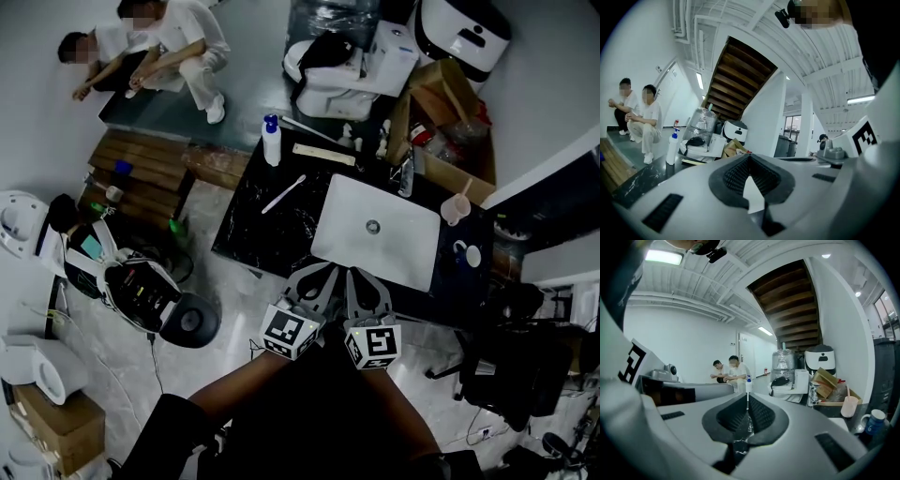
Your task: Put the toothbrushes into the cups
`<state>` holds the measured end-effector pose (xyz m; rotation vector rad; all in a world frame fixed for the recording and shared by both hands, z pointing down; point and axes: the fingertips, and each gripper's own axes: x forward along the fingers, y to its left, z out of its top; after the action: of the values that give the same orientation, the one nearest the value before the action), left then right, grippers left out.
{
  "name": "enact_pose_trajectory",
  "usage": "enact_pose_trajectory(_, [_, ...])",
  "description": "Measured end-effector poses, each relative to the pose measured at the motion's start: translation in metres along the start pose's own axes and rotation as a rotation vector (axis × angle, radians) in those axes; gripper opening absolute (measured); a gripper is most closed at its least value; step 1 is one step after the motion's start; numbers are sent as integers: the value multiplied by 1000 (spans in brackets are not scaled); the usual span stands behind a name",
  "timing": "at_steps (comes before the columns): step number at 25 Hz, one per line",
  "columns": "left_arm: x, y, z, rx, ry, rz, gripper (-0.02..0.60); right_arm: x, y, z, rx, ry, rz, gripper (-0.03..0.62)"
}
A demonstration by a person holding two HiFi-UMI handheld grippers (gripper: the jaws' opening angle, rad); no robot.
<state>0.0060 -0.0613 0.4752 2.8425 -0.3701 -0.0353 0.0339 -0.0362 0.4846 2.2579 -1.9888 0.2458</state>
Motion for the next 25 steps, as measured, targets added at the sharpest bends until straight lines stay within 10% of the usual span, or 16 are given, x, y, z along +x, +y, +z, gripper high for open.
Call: enact_pose_trajectory(25, [-13, 130, -8, -8, 14, 264, 15, 148, 42, -23, -103, 165, 344, 25])
